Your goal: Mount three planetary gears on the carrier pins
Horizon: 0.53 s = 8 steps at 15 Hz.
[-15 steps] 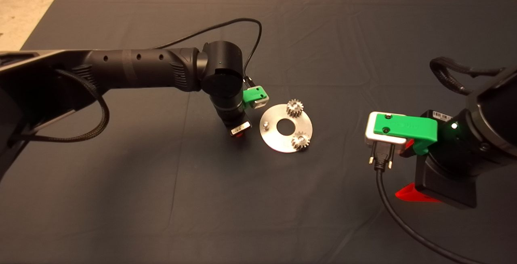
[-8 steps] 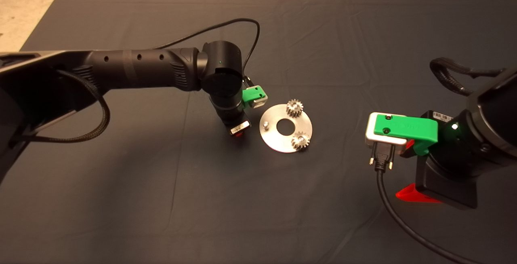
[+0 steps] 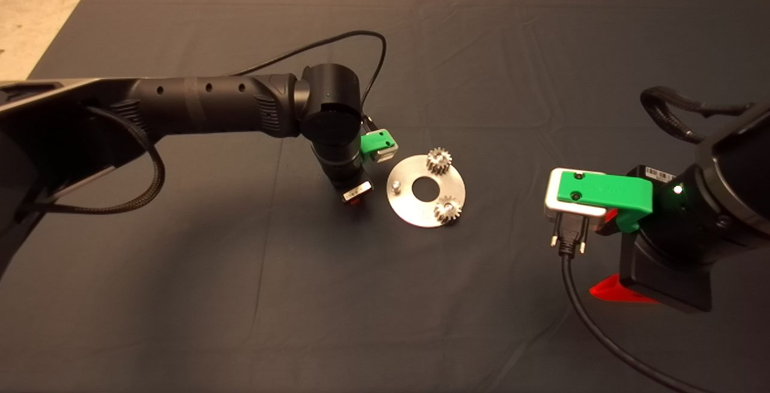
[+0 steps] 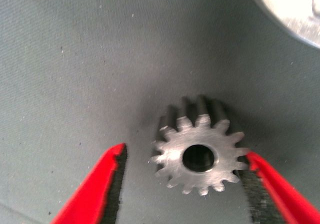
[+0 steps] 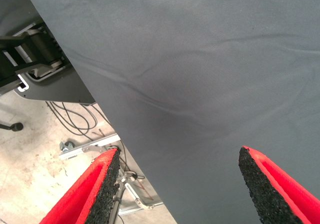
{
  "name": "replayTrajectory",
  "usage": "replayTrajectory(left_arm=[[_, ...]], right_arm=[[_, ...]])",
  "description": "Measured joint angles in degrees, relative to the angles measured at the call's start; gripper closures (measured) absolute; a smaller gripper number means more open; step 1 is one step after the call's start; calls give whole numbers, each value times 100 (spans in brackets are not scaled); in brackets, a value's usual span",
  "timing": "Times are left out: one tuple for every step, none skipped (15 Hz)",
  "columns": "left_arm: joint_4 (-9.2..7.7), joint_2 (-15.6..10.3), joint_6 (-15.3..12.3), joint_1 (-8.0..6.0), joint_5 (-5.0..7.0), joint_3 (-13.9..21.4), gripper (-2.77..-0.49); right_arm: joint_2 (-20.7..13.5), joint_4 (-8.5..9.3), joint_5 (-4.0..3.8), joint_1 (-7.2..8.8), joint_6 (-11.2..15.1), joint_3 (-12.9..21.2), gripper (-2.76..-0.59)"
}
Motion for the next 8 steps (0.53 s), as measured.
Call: replayTrajectory(left_arm=[[2,11,-1,0,0,-20,-139],[2,17,-1,0,0,-30,-137],[0,20,-1,1,-2,-40,-126],[2,26,-4,0,0,-61,-123],[0,30,-4,0,-1,-79,-122],[0,33,-4,0,-2,-93,-122],[0,39,-6,0,0,-115,-121],[2,48,-7,0,-1,-126,-112]], right_arm=[[-2,0,-1,0,0,0,-176],[-1,0,0,0,0,0,-176],[-2,0,-1,0,0,0,-176],[-2,0,-1,0,0,0,-176],[-2,0,0,0,0,0,-176],[-2,0,-1,0,0,0,-176],[-2,1,-1,0,0,0,-176],[0,0,0,0,0,0,-176]])
